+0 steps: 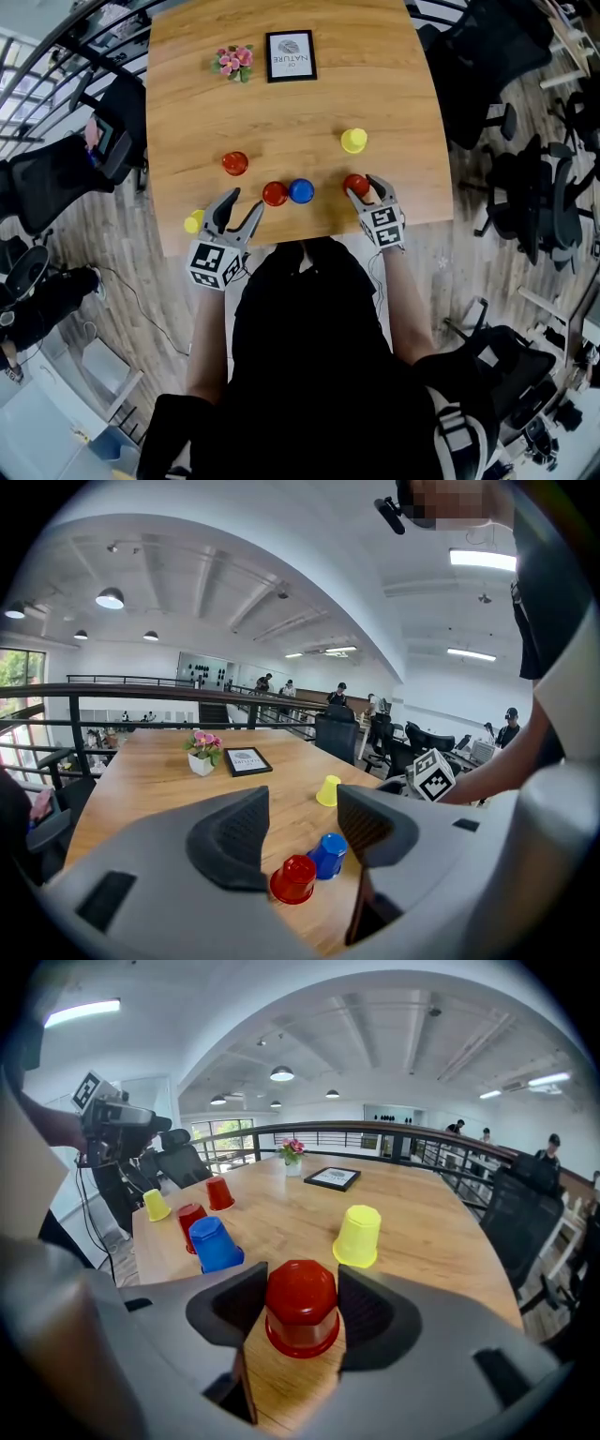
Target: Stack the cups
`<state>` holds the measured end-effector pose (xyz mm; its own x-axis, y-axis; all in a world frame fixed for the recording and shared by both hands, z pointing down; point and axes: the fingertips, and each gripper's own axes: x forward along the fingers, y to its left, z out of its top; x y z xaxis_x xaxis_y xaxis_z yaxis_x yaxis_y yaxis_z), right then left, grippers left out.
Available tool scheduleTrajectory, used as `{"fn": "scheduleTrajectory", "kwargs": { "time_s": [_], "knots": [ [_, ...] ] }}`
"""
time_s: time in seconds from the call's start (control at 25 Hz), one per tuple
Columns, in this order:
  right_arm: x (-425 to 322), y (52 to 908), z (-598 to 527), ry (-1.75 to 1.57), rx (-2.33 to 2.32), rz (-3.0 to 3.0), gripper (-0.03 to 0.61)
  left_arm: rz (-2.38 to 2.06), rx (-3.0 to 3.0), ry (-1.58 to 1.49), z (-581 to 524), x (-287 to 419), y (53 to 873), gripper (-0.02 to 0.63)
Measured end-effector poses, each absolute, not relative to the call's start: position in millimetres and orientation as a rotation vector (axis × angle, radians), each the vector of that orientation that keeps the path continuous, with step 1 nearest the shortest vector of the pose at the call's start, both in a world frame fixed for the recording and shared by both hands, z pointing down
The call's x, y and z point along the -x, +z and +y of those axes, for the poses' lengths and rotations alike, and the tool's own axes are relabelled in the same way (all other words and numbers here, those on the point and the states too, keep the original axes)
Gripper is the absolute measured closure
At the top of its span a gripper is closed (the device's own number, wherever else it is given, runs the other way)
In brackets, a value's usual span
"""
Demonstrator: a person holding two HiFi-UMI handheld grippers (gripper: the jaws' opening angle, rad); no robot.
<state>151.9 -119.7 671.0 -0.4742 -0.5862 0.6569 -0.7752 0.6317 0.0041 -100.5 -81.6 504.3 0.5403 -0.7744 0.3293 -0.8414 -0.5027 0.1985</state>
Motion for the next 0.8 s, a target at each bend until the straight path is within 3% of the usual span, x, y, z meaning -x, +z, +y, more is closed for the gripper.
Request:
{"fn": "scheduleTrajectory", "kwargs": {
  "time_s": [0.8],
  "knots": [
    [-99.2,684.6,-109.5,0.413,-1.038,-2.248,0.331,-1.288,-2.456,0.327,-76.1,129.9,517.7,0.364]
  ]
}}
